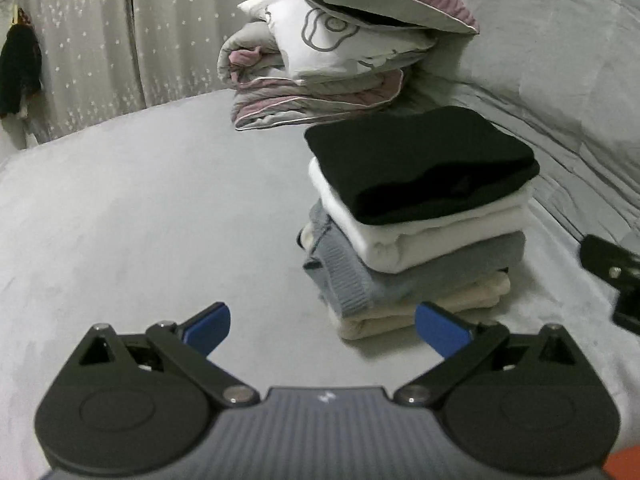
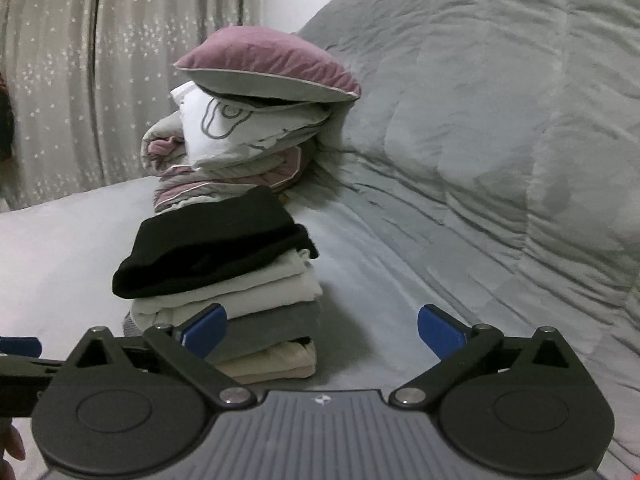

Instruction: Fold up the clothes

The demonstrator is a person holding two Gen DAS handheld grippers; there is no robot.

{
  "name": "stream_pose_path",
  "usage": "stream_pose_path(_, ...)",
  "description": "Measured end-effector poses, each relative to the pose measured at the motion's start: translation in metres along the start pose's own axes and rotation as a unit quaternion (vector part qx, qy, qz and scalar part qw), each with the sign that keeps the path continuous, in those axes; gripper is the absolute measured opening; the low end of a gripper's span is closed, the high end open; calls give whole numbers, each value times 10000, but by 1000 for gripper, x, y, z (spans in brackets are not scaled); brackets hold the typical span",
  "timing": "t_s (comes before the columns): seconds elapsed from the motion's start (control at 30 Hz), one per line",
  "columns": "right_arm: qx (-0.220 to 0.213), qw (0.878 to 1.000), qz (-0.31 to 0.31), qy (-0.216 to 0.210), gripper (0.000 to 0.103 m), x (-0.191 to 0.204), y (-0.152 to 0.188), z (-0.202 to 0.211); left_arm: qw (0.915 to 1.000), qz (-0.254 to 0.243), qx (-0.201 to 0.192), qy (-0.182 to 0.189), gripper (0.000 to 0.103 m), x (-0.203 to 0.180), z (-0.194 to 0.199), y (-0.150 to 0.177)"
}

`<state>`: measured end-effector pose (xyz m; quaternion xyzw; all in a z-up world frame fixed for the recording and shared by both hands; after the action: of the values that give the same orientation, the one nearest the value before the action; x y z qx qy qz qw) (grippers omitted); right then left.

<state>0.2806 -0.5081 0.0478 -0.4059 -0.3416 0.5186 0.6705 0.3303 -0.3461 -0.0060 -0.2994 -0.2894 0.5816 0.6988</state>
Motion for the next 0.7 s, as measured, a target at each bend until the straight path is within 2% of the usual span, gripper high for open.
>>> stream_pose_path(0.17,-208,9996,-194,46,103,-4,2,8,10000,-2,-62,-73,103,5,5,-2)
stream_pose_path(0.3,-203,9995,-236,-48,103,2,6,7,9999,-16,-116,-51,103,6,10,-4)
stream_pose_path(0.47,-160,9998,-88,-129,103,15,9,4,9997,-22,-112,-219,103,11,8,-4)
stream_pose_path(0.7,-157,9999,-63,-24,103,15,10,4,9998,-125,36,-180,103,6,-1,1)
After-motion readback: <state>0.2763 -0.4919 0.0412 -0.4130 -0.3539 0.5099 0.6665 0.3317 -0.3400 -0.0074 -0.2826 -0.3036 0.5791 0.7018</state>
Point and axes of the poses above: each gripper's, at about its wrist camera, not at the fingertips, and z roughly against the way its jaws point, x to its left, y to its underside, the point moved 10 cm from there along -z, roughly the way its jaws point, and after that the axes turned 3 degrees about -y, right-handed, at the moved point
